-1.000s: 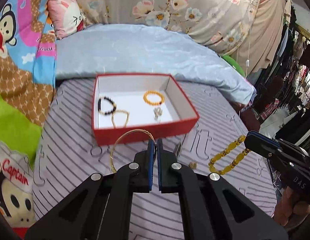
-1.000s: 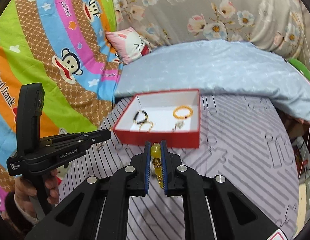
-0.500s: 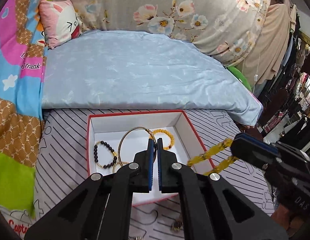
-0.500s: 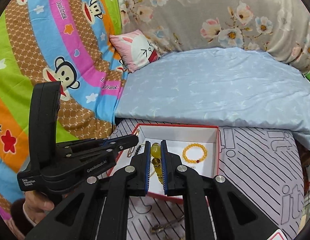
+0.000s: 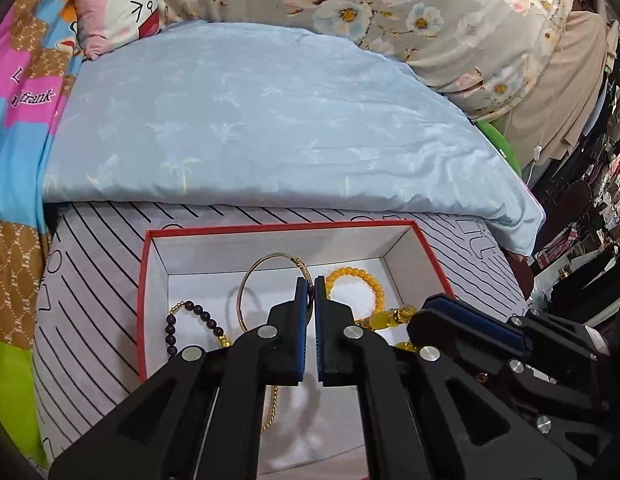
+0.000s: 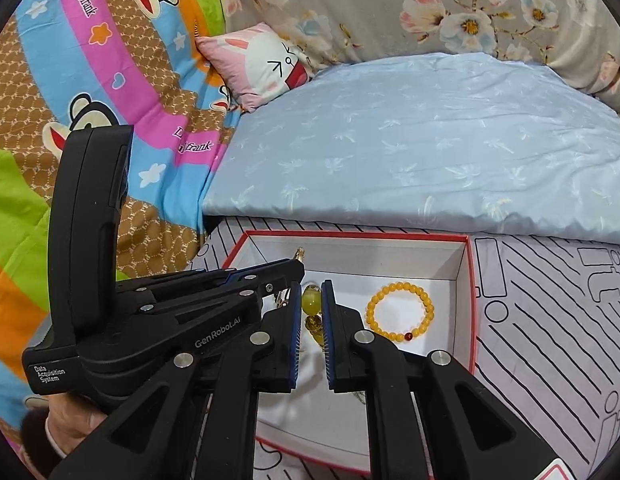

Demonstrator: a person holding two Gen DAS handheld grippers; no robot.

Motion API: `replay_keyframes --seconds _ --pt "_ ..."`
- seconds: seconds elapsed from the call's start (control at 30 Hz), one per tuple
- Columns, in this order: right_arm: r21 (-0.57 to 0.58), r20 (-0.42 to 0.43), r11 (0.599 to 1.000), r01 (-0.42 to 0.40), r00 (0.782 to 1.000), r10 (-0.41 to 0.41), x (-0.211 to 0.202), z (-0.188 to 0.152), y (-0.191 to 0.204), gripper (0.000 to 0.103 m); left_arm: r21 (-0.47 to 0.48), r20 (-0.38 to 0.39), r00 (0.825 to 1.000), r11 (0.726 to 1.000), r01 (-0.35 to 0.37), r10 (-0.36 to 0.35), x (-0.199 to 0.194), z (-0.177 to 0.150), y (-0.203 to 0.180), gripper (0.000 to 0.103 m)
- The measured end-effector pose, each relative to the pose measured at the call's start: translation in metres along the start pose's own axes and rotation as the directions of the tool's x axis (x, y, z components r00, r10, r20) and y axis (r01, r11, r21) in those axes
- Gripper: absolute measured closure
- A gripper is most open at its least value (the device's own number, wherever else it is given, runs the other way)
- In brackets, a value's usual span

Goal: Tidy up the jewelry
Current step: 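Open both tools inside the red box to release the bangle and yellow bracelet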

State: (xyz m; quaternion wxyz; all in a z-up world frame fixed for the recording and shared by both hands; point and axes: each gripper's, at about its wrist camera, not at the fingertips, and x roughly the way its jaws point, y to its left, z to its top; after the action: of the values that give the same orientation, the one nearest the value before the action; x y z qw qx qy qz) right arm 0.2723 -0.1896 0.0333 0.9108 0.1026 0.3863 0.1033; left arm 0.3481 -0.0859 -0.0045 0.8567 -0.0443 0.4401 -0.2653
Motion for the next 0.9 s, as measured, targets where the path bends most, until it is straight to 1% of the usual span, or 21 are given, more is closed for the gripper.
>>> replay_keyframes --seconds 0.3,0.33,0.37,0.4,0.43,0.47,0.57,0.7,0.77,0.9 --pt "0.008 -0.029 1.0 0.004 1.0 -0.003 0.02 -0.005 -0.009 0.093 -0.012 -0.021 1.0 1.0 0.001 -0.001 0.016 0.0 0.007 0.1" --pt "0.01 -0.029 1.0 0.002 1.0 -0.002 0.021 -0.005 -0.009 0.092 -0.017 -0.018 1.0 1.0 -0.001 0.001 0.016 0.0 0.008 0.097" --pt "0.014 -0.019 1.0 0.005 1.0 -0.005 0.021 -0.005 -0.011 0.09 -0.021 -0.016 1.0 1.0 -0.003 0.003 0.015 0.001 0.009 0.093" --pt "0.017 -0.016 1.0 0.011 1.0 -0.011 0.02 -0.004 -0.012 0.087 -0.028 -0.015 1.0 1.0 -0.011 0.01 0.014 0.002 0.011 0.076" --pt "0.024 -0.011 1.0 0.016 1.0 -0.016 0.019 -0.004 -0.013 0.086 -0.041 -0.009 1.0 0.999 -0.02 0.02 0.013 0.002 0.012 0.057" --pt "0.038 0.001 0.999 0.02 1.0 -0.02 0.015 -0.004 -0.017 0.085 -0.056 0.009 1.0 0.998 -0.023 0.023 0.009 0.002 0.015 0.053" --pt "0.053 0.029 0.998 0.03 0.999 -0.031 0.003 -0.002 -0.024 0.084 -0.067 0.036 0.999 0.997 -0.027 0.029 -0.005 0.002 0.019 0.052" --pt "0.062 0.069 0.997 0.048 0.996 -0.052 -0.022 -0.003 -0.028 0.083 -0.053 0.067 0.993 0.995 -0.089 0.093 -0.027 -0.003 0.019 0.052" --pt "0.057 0.082 0.997 0.059 0.995 -0.064 -0.034 -0.004 -0.027 0.083 -0.054 0.077 0.991 0.993 -0.106 0.11 -0.038 -0.009 0.019 0.051" --pt "0.027 0.098 0.995 0.098 0.99 -0.101 -0.057 -0.015 -0.02 0.079 -0.045 0.095 0.981 0.985 -0.168 0.172 -0.062 -0.023 0.019 0.049"
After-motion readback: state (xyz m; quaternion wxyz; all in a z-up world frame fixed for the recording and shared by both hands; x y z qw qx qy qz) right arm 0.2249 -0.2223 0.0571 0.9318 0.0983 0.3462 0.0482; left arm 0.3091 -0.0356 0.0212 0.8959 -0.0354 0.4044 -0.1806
